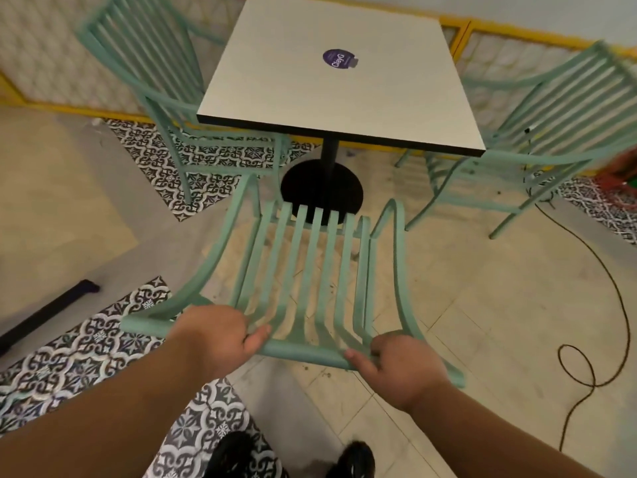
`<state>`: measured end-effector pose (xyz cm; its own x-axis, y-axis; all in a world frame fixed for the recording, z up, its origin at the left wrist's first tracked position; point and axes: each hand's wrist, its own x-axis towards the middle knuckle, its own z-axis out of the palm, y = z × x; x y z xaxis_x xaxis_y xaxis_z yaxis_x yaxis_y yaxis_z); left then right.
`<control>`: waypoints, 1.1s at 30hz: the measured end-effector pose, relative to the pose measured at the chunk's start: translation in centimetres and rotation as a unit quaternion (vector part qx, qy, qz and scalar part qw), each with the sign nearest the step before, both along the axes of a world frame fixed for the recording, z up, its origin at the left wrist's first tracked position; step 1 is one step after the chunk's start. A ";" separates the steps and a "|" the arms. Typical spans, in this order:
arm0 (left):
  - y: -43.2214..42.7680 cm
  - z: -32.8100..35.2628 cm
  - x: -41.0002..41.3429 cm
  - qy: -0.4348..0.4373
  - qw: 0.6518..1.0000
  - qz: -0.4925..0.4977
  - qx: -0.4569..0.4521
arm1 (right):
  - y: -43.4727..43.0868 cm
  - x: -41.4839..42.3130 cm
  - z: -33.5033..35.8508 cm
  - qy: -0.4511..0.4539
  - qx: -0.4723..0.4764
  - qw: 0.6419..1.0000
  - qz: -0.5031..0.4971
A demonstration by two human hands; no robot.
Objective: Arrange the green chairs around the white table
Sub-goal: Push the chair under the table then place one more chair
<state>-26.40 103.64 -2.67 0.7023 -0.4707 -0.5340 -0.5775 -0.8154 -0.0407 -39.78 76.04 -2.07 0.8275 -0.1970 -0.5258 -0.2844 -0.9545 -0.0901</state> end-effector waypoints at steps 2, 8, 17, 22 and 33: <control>0.0 -0.3 0.4 0.004 1.000 -0.010 0.001 | 0.0 0.2 -0.2 -0.008 -0.020 1.000 0.005; -0.3 -0.3 1.7 0.021 0.999 -0.028 0.001 | -0.2 1.1 -0.3 -0.015 -0.035 0.999 0.010; -2.6 -0.9 6.6 -0.010 0.999 -0.039 -0.019 | -2.4 6.0 -0.2 -0.034 -0.038 0.999 0.011; -3.7 -1.0 8.5 -0.006 0.999 -0.027 -0.029 | -3.7 7.9 -0.2 -0.034 -0.037 0.999 0.016; -7.1 -1.2 13.4 -0.034 0.999 -0.013 -0.036 | -6.9 13.0 -0.2 -0.057 -0.037 0.997 0.029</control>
<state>-13.05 96.54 -3.84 0.7227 -0.5247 -0.4500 -0.5962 -0.8026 -0.0217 -26.79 69.14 -2.23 0.8920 -0.1825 -0.4135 -0.2210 -0.9741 -0.0469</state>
